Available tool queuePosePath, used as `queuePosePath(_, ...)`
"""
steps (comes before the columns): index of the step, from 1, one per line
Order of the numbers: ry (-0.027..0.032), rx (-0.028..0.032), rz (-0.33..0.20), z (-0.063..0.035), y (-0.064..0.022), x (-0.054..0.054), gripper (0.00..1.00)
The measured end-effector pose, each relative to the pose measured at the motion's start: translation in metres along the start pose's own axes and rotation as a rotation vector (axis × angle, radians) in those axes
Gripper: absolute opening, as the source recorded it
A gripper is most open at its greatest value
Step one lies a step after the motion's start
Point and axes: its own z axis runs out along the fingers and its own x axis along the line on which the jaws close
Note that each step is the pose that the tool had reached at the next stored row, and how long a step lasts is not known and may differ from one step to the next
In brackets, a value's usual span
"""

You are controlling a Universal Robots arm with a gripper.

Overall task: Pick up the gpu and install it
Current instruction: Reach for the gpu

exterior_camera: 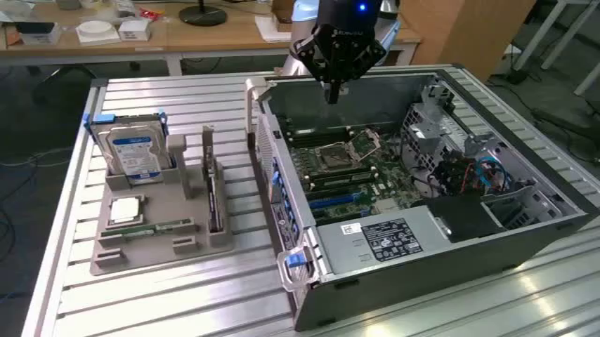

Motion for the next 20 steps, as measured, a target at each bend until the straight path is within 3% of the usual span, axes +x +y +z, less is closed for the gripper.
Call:
queuePosePath(6,-0.0002,-0.0001,0.000,0.0002,-0.0001,0.002,0.10)
queuePosePath(20,-0.0001,0.0000,0.000,-0.0007,-0.0026,0.034,0.10)
